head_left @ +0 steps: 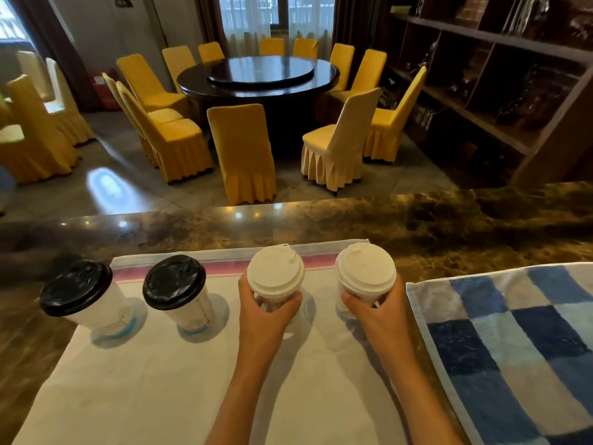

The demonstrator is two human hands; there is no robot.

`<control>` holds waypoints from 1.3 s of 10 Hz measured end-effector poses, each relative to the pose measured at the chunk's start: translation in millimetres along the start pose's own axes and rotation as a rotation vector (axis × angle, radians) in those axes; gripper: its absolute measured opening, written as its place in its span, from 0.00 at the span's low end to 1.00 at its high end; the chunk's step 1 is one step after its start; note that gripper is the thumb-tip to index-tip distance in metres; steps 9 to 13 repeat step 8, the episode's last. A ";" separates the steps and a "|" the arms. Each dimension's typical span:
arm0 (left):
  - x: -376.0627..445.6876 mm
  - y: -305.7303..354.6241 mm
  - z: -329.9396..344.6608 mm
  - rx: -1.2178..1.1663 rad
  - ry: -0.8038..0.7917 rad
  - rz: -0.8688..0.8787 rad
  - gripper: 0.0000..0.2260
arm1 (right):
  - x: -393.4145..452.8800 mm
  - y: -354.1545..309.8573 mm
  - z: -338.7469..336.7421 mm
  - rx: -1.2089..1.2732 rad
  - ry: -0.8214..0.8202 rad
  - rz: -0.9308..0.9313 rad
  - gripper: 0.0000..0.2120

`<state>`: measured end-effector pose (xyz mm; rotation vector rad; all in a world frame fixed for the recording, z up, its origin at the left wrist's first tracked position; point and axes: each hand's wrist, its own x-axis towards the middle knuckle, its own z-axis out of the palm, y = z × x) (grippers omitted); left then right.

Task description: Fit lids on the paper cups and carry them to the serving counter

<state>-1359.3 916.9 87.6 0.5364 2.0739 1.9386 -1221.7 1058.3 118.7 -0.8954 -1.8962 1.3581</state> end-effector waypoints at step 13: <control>-22.3 13.1 -1.4 0.085 0.065 0.010 0.43 | -12.1 12.9 3.2 0.096 0.063 0.046 0.36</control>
